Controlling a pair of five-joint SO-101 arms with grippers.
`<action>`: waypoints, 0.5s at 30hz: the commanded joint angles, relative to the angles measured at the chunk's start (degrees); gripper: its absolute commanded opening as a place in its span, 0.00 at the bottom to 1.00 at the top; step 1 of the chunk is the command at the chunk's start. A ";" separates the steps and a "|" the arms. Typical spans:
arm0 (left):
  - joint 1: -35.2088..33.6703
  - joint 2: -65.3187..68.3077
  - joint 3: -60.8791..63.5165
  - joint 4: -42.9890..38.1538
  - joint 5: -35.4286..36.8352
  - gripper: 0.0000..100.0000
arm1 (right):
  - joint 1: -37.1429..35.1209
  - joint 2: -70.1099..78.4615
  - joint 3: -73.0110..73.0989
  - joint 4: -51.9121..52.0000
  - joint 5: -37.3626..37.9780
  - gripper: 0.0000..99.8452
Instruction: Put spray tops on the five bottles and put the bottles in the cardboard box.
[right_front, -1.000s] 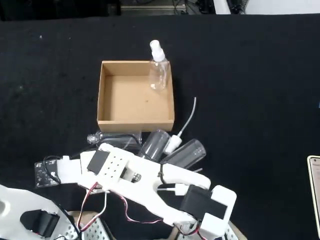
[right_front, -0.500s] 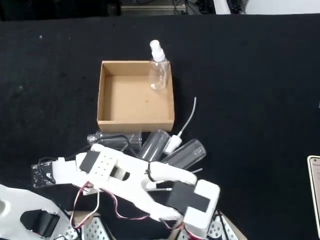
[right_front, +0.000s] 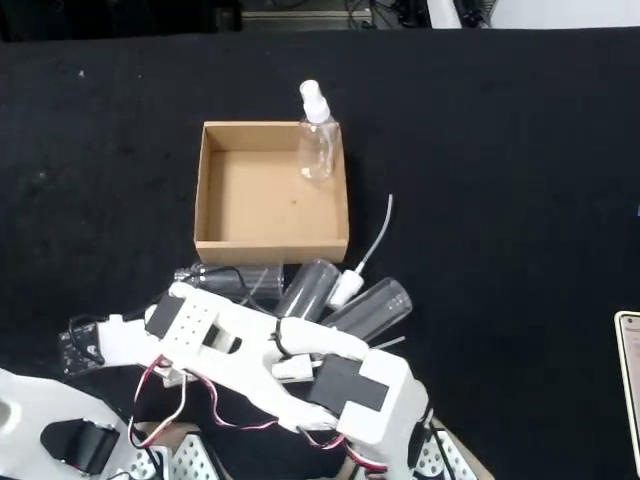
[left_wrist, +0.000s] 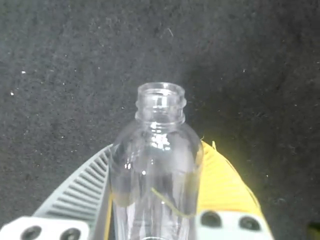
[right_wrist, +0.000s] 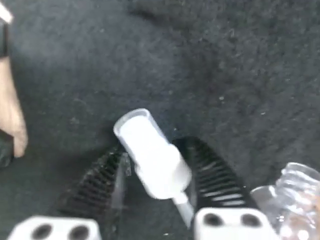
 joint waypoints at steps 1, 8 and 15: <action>0.22 -0.44 -3.82 0.53 0.35 0.07 | 3.34 -0.57 -4.44 0.09 -0.70 0.03; 0.22 -0.44 -3.82 0.53 0.35 0.07 | 7.74 -2.07 -9.19 1.76 -9.58 0.01; 0.75 -1.14 -3.82 0.26 0.62 0.07 | 8.79 -16.84 -10.24 8.70 -19.25 0.01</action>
